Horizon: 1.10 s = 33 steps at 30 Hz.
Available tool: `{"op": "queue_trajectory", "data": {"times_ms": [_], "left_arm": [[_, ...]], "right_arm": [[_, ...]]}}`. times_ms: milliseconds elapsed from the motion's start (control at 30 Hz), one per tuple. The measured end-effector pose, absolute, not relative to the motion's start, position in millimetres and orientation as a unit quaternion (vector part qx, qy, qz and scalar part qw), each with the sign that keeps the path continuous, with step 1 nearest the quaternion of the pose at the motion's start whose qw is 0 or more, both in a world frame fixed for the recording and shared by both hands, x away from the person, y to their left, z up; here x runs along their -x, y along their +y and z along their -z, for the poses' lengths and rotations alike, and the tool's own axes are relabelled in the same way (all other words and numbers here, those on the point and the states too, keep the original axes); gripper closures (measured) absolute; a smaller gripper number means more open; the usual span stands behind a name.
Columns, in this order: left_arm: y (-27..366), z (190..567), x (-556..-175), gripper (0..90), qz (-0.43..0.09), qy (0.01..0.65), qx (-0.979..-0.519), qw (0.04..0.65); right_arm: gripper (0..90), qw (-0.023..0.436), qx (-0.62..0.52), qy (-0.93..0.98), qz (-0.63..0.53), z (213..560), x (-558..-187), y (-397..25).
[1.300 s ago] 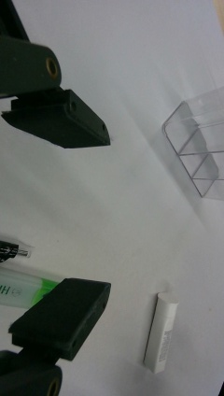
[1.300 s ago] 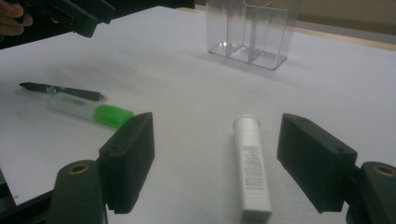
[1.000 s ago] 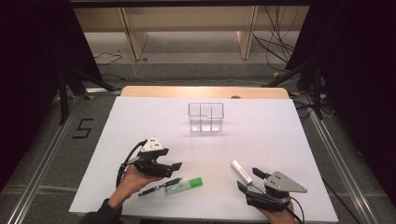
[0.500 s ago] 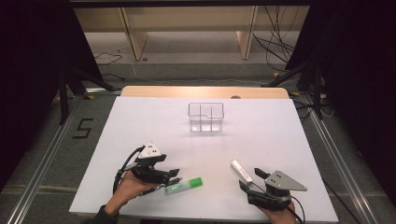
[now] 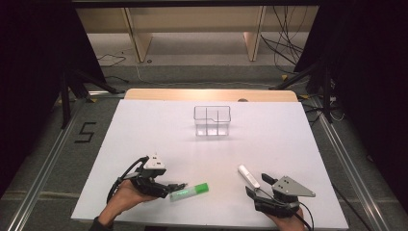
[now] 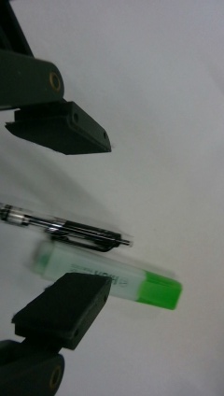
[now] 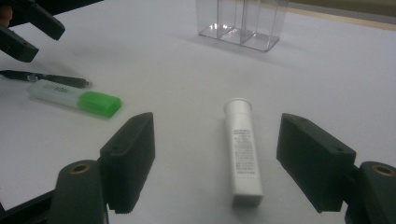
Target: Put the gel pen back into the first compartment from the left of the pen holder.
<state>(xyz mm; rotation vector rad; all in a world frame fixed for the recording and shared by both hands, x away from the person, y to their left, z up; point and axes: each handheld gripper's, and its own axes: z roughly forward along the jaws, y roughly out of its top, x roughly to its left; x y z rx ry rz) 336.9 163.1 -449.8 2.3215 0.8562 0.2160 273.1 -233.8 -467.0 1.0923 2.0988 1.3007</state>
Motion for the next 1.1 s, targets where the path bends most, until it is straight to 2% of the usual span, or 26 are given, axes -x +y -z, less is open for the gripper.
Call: {"op": "queue_trajectory", "data": {"times_ms": [767, 1100], "left_arm": [[183.7, 465.8, -335.3, 47.3, -0.029, 0.289, -0.932, 0.217], [182.1, 468.6, -332.4, 58.7, -0.052, 0.271, -0.94, 0.202]], "right_arm": [[29.0, 0.218, -0.392, 0.761, -0.469, 467.6, -273.2, -232.6], [29.1, 0.216, -0.391, 0.763, -0.467, 467.8, -273.2, -232.0]]}}
